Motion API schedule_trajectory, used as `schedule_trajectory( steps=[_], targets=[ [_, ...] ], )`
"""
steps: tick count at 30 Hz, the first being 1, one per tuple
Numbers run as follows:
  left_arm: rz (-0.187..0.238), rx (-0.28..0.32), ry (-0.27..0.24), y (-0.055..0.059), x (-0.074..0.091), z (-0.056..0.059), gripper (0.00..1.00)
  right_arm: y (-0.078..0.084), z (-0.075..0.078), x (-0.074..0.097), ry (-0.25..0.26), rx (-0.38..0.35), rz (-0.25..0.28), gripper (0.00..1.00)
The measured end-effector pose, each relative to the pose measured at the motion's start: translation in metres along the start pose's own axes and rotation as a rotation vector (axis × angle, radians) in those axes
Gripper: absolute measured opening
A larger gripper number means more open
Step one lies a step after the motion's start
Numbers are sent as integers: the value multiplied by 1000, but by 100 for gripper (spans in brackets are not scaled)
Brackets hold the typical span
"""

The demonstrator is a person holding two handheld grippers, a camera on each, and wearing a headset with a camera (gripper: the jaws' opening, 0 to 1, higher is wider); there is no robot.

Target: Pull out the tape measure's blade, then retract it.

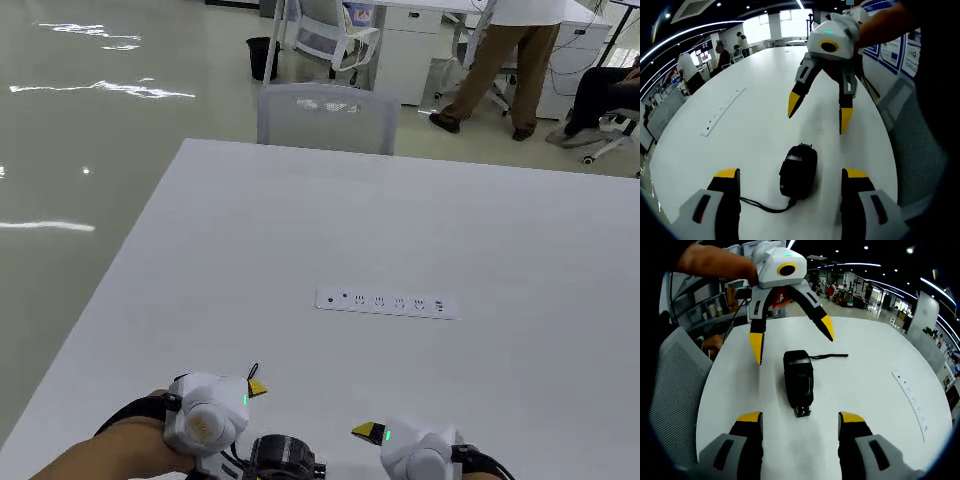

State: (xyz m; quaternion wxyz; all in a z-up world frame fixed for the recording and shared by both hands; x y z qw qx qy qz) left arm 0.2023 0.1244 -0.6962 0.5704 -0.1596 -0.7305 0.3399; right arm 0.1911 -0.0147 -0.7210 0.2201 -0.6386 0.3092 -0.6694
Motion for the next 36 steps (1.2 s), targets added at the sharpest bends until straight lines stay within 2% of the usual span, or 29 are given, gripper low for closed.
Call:
schedule_trajectory(
  steps=[4,5,6,8,10,12,13,16,18,19,20,21,22,24,26,29,32,36],
  targets=[
    [-23,-19,12,4,-7,0,76,0,-1,-16,-36,25,-24,57],
    [-53,-43,1,9,-10,-3,76,2,-1,-21,-48,31,-37,55],
    [-72,-42,3,11,-12,-2,75,3,0,-26,-50,30,-39,54],
    [-66,-39,15,11,-19,0,66,-1,0,-27,-51,29,-50,54],
    [-87,-17,12,13,-26,-1,64,1,3,-34,-45,68,-71,51],
    [-88,-9,17,12,-31,2,61,3,4,-38,-68,44,-87,44],
    [-89,-11,22,11,-33,4,60,5,5,-41,-64,56,-94,42],
    [-103,-56,34,8,-39,11,58,9,10,-49,-63,51,-112,41],
    [-96,-64,30,4,-42,12,55,15,13,-57,-71,41,-117,38],
    [-99,-68,24,3,-43,11,50,16,12,-58,-75,39,-117,37],
    [-93,-80,36,0,-43,12,40,16,11,-59,-81,46,-118,35],
    [-107,-71,88,1,-43,20,33,16,11,-60,-81,53,-122,34],
    [-99,-119,45,0,-42,11,32,9,7,-56,-86,54,-124,34],
    [-101,-111,53,1,-39,10,31,11,7,-59,-89,69,-128,33],
    [-106,-117,50,1,-37,9,30,11,7,-64,-89,77,-124,27],
    [-114,-121,47,-1,-36,9,29,11,10,-68,-80,74,-132,25],
    [-130,-129,50,-1,-38,9,29,9,9,-64,-90,68,-129,25],
    [-131,-127,58,-1,-38,7,28,9,9,-63,-95,66,-151,22]
  ],
)
Point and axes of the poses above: the centre of the closed fingertips' face, and the gripper's own axes: x roughly backward along the fingers, z roughly to its right, y roughly out of its underside, the point moved 5 cm from there along x, roughly backward along the fingers, and after that the axes turned 4 degrees about -y, right-handed, at the moved point
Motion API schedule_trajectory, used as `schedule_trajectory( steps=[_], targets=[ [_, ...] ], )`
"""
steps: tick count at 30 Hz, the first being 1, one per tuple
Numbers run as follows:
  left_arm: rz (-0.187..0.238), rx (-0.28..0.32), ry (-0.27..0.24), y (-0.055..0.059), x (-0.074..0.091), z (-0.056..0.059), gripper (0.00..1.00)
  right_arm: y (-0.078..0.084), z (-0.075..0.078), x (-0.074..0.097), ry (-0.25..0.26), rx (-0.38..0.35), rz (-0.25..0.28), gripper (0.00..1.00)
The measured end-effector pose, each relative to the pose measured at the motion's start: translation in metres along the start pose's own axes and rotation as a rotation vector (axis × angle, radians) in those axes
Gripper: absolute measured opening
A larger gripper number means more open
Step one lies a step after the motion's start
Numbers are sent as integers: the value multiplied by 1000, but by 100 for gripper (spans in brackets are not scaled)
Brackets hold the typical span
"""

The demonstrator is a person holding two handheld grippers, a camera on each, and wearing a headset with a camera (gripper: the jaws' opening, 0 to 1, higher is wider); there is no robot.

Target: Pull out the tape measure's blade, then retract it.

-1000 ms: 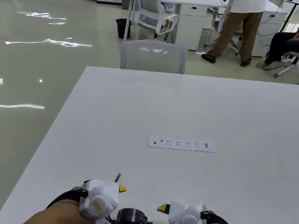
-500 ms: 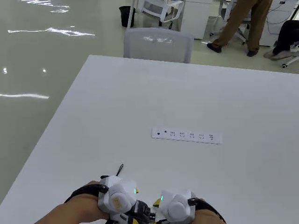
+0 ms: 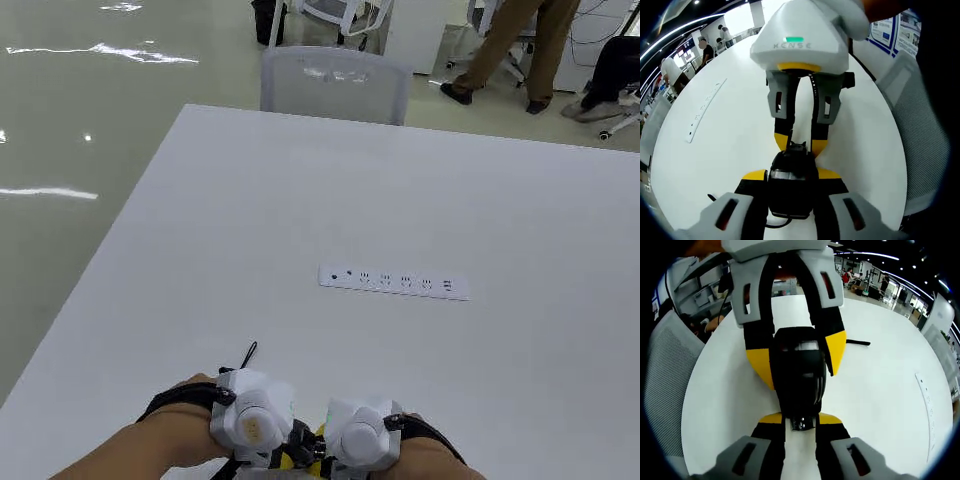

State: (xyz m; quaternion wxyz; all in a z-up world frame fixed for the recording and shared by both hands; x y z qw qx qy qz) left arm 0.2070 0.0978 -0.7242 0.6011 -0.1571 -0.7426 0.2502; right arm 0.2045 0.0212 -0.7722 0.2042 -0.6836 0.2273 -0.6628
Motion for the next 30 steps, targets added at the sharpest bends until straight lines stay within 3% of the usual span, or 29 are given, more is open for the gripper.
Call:
schedule_trajectory(
  steps=[5,6,7,8,9,10,12,17,21,24,30],
  targets=[
    [-17,-15,8,0,-3,2,28,0,1,-1,-10,20,-35,21],
    [-16,-17,9,0,-3,2,28,-2,-3,6,-14,23,-41,20],
    [-16,-11,7,1,-3,2,28,0,-4,9,-28,56,-68,17],
    [-11,-32,25,1,-3,6,28,2,-9,10,-80,118,-91,12],
    [-17,-28,11,-2,-5,4,28,1,-5,9,-22,-12,-61,11],
    [-15,-35,8,-2,-5,4,28,0,-4,9,-13,-28,-70,11],
    [-13,-28,6,-2,-7,5,28,-2,0,5,-24,1,-91,10],
    [-21,-14,-4,-2,-7,6,28,2,2,4,-11,-44,-96,8],
    [-17,-3,-8,-1,-7,7,28,8,1,11,-5,-53,-110,7],
    [-13,3,-7,-1,-6,7,28,21,3,19,-2,-68,-132,7],
    [-18,-4,-7,-1,-5,10,28,26,3,18,-9,-62,-138,7]
  ],
)
Point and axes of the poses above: the centre of the closed fingertips' face, and the gripper's own axes: x roughly backward along the fingers, z roughly to its right, y roughly out of its underside, the point moved 5 cm from there along x, roughly backward along the fingers, and after that the axes turned 4 degrees about -y, right-handed, at the moved point
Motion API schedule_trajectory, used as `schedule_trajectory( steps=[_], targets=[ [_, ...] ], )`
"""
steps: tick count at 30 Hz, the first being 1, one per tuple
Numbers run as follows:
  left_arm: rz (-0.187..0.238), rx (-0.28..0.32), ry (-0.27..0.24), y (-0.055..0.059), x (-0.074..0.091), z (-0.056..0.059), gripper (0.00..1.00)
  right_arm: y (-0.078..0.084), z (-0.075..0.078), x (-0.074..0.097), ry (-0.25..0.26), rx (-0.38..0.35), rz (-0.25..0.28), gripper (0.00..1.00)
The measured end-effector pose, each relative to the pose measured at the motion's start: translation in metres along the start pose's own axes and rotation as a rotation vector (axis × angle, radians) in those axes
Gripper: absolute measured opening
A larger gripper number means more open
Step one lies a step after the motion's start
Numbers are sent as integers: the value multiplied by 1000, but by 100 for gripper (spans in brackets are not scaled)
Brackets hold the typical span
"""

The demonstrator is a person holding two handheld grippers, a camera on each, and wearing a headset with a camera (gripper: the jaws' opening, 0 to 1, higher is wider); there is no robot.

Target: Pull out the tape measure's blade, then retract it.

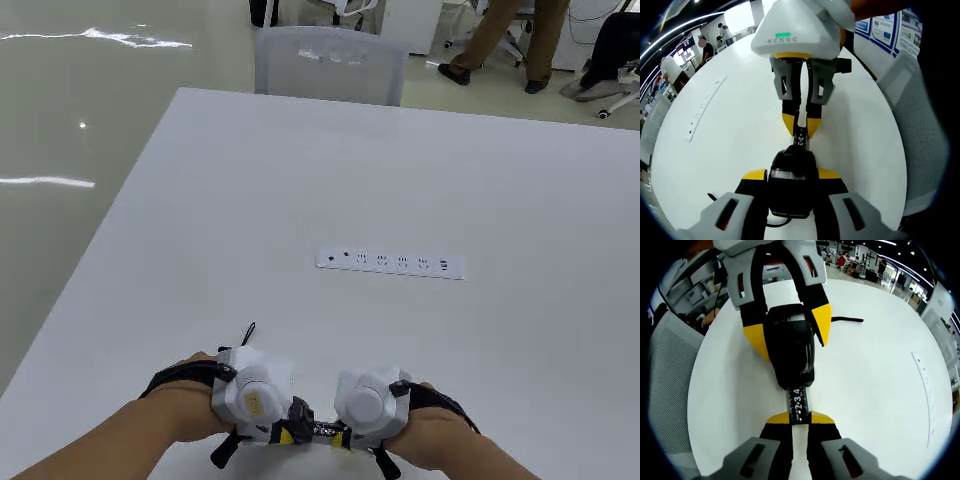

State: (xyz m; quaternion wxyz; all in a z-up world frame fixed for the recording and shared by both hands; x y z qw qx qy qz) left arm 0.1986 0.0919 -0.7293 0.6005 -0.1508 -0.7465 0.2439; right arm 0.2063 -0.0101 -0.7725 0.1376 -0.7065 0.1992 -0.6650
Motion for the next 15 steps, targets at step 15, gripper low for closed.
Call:
schedule_trajectory(
  steps=[15],
  targets=[
    [-3,-2,3,3,-1,0,29,20,1,14,-22,1,-21,7]
  ],
)
Point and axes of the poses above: the centre of the closed fingertips' face, and the gripper's own axes: x roughly backward along the fingers, z roughly to its right, y roughly out of its underside, the point moved 5 cm from there along x, roughly backward along the fingers, and after that the axes turned 4 degrees about -y, right-handed, at the moved point
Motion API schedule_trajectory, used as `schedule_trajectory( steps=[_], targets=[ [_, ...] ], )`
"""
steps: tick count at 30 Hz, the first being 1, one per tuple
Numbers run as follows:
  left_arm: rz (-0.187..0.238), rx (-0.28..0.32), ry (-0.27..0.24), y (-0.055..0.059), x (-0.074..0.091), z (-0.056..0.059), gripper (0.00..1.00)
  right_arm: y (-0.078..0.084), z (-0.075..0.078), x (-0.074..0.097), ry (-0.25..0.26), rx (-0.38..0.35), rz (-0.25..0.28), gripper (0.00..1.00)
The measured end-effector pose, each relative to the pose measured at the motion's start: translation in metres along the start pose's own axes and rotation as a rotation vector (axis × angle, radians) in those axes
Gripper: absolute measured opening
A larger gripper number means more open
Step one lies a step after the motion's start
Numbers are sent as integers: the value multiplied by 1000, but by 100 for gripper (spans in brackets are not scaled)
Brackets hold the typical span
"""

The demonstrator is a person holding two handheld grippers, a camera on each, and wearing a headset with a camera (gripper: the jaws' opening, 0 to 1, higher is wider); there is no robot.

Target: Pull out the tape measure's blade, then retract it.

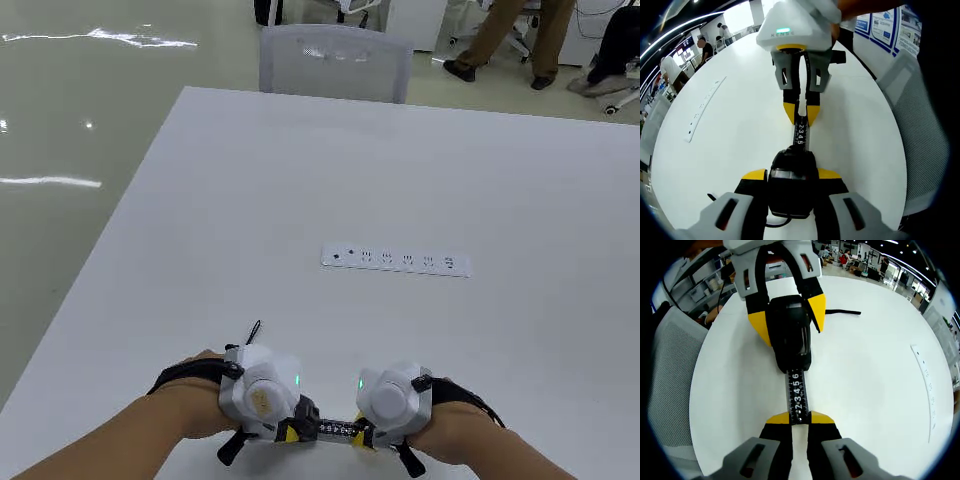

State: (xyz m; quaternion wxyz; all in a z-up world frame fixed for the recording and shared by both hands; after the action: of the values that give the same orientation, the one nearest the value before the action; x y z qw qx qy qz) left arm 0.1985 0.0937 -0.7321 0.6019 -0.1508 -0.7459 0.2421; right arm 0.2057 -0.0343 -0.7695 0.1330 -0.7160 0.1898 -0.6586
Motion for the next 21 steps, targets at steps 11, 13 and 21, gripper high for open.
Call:
schedule_trajectory(
  steps=[11,13,21],
  targets=[
    [3,6,-5,1,-3,-2,29,24,1,19,1,-17,-23,8],
    [6,10,-7,1,-3,-2,29,26,1,20,1,-18,-29,8],
    [3,8,-4,0,-3,-3,29,43,2,26,0,-14,-48,8]
  ],
)
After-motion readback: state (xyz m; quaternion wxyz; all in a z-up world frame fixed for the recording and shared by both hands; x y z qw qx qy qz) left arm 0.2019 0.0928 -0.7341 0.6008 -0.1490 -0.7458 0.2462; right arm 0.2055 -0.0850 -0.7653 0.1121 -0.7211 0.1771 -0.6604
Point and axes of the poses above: the centre of the closed fingertips' face, and the gripper's own axes: x roughly backward along the fingers, z roughly to its right, y roughly out of its underside, the point moved 5 cm from there along x, roughly backward along the fingers, and after that the axes turned 4 degrees about -y, right-handed, at the moved point
